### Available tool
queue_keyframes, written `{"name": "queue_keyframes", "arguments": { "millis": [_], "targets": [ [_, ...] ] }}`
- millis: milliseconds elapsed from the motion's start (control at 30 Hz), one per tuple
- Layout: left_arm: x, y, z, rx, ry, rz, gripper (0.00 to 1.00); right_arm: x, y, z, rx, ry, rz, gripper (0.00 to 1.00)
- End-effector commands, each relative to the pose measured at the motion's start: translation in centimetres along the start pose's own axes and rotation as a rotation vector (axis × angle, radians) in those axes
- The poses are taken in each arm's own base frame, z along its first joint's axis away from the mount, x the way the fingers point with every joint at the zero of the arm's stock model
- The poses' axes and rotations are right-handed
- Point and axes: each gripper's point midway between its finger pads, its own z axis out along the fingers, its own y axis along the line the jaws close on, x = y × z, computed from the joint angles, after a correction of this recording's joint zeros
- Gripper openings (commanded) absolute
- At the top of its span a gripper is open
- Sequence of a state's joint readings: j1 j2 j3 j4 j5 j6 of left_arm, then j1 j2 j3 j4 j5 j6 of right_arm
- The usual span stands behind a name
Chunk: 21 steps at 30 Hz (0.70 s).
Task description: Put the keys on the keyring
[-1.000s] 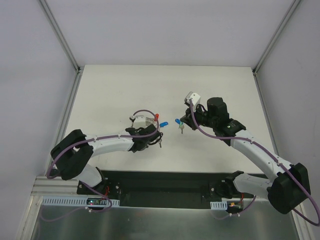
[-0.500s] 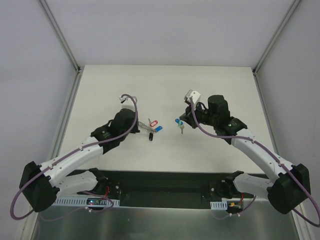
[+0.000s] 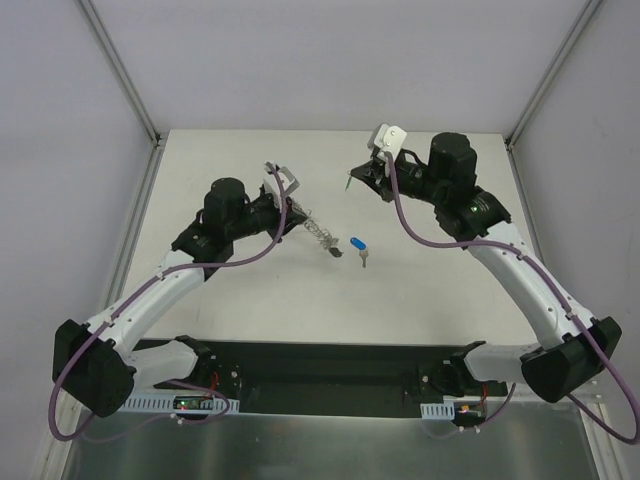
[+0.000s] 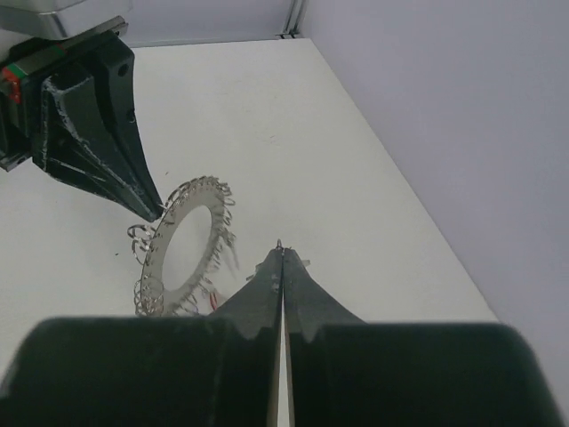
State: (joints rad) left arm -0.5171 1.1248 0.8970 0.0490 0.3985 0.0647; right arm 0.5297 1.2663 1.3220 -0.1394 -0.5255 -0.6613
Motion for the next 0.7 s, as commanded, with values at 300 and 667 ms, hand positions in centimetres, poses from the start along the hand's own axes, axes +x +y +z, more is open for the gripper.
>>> {"name": "queue_keyframes", "arguments": {
  "millis": [300, 667],
  "targets": [
    [-0.9, -2.6, -1.6, 0.282, -0.246, 0.269, 0.00, 1.0, 1.7, 2.5, -0.258, -0.009, -0.264, 0.01],
    [1.2, -3.2, -2.4, 0.313, -0.242, 0.325, 0.00, 3.4, 6.8, 3.9, -0.449, -0.112, -0.172, 0.01]
  ]
}}
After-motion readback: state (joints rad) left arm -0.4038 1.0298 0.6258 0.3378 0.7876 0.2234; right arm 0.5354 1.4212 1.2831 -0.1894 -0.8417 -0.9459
